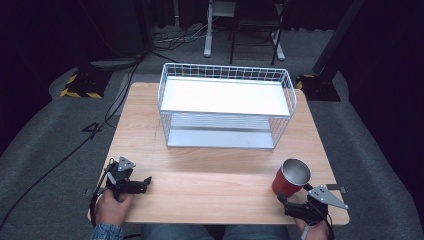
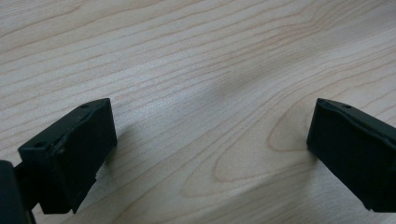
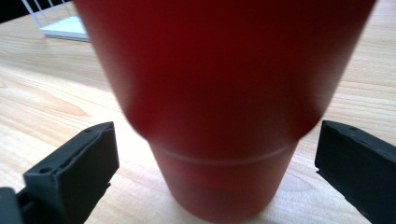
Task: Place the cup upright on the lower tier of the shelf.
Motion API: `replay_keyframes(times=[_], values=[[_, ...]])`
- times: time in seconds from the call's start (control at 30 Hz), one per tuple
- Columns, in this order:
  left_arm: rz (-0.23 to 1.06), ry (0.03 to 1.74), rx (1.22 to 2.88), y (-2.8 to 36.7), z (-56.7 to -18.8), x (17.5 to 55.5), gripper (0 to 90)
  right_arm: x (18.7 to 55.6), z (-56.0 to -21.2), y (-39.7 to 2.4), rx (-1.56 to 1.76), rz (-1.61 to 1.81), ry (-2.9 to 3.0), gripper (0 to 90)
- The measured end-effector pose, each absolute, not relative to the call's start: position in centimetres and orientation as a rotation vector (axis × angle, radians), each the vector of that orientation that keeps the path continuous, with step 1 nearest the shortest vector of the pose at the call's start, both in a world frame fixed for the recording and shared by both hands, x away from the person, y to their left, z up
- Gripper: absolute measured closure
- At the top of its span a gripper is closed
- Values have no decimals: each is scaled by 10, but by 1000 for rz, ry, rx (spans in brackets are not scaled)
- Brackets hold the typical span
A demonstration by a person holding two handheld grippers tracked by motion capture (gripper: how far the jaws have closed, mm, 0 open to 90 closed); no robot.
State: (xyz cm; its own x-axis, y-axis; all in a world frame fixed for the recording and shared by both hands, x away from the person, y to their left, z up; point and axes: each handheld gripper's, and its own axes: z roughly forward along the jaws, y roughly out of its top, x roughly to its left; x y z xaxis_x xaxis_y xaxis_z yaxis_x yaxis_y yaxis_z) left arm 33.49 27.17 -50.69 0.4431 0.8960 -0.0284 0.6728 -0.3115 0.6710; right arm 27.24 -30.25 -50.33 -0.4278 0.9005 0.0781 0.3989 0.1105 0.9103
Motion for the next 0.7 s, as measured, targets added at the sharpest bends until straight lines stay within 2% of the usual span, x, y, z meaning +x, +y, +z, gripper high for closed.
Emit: replay_keyframes(times=[0.33, 0.7], values=[[471, 1310, 2083, 272, -507, 335, 18, 282, -505, -298, 1282, 1238, 1894, 16], [473, 1311, 2083, 272, -507, 335, 18, 287, -505, -294, 1317, 1217, 1941, 114]])
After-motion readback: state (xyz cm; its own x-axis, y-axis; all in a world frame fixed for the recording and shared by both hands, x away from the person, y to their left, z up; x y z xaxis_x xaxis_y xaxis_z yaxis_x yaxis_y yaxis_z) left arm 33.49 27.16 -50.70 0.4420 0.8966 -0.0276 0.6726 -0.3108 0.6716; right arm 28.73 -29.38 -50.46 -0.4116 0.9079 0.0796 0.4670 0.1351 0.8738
